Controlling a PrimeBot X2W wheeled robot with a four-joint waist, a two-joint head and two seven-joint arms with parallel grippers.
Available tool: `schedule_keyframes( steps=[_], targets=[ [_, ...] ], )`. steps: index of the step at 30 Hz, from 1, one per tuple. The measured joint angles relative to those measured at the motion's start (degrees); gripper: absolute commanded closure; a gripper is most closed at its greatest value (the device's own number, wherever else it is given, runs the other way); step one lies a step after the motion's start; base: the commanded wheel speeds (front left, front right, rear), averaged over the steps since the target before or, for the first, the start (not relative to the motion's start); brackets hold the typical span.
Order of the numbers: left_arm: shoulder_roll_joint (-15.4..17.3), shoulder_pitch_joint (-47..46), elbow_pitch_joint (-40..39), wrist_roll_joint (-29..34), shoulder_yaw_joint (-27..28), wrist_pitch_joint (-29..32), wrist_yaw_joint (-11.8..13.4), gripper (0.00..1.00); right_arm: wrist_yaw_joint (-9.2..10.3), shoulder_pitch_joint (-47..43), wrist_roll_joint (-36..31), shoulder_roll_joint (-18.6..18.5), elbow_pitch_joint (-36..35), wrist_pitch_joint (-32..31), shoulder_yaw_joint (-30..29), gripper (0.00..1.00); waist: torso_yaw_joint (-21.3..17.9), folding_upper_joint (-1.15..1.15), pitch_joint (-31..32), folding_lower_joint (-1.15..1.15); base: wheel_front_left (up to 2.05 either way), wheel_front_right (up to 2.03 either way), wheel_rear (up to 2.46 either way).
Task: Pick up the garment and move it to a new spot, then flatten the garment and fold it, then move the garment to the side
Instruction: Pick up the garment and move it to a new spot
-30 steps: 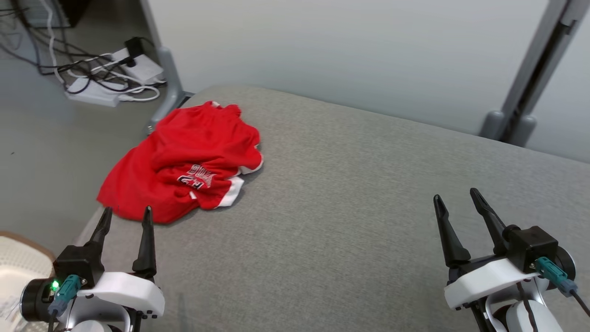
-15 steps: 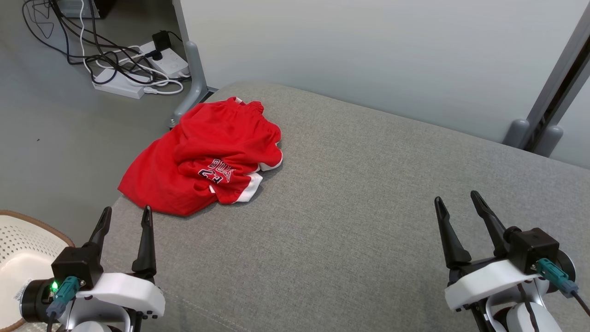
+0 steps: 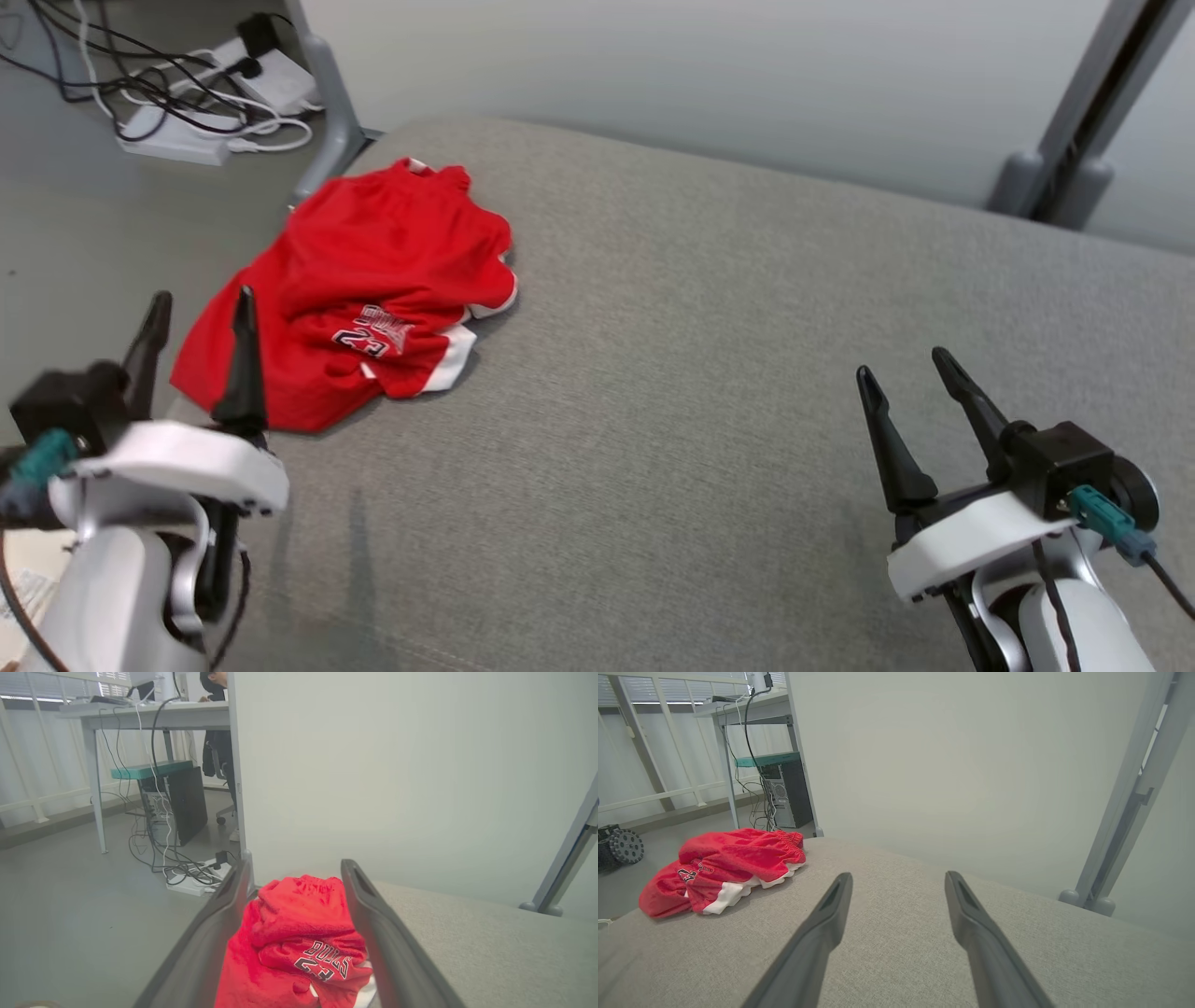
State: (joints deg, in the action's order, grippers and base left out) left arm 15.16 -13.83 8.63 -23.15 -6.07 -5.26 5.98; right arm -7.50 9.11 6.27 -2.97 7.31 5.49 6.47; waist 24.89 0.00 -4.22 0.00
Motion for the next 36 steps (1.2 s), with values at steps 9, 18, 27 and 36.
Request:
schedule_keyframes(
  steps=[9, 18, 27, 36],
  targets=[
    [2.2, -13.2, 19.2, -7.7, 1.7, 10.7, -5.4, 0.00, 0.00, 3.2, -0.8, -1.0, -3.0, -1.9, 0.4, 0.00, -7.4, 0.00, -8.6, 0.00, 0.00, 0.00, 0.00],
    [3.6, -21.5, 34.3, -10.9, 2.8, 14.9, -7.8, 0.00, 0.00, 5.1, -1.2, -1.2, -3.5, -1.9, -0.1, 0.00, -12.4, 0.00, -15.5, 0.00, 0.00, 0.00, 0.00],
    [6.0, -26.4, 43.5, -10.6, 3.6, 9.7, -8.1, 1.00, 0.00, 6.0, -1.2, -0.9, -2.0, -0.9, -0.8, 0.00, -14.5, 0.00, -17.3, 0.00, 0.00, 0.00, 0.00],
    [9.0, -29.0, 41.2, -6.7, 1.9, 0.6, -7.6, 1.00, 0.00, 5.2, -1.1, -0.7, -0.7, 0.1, -2.2, 0.00, -13.3, 0.00, -13.1, 0.00, 0.00, 0.00, 0.00]
  ],
)
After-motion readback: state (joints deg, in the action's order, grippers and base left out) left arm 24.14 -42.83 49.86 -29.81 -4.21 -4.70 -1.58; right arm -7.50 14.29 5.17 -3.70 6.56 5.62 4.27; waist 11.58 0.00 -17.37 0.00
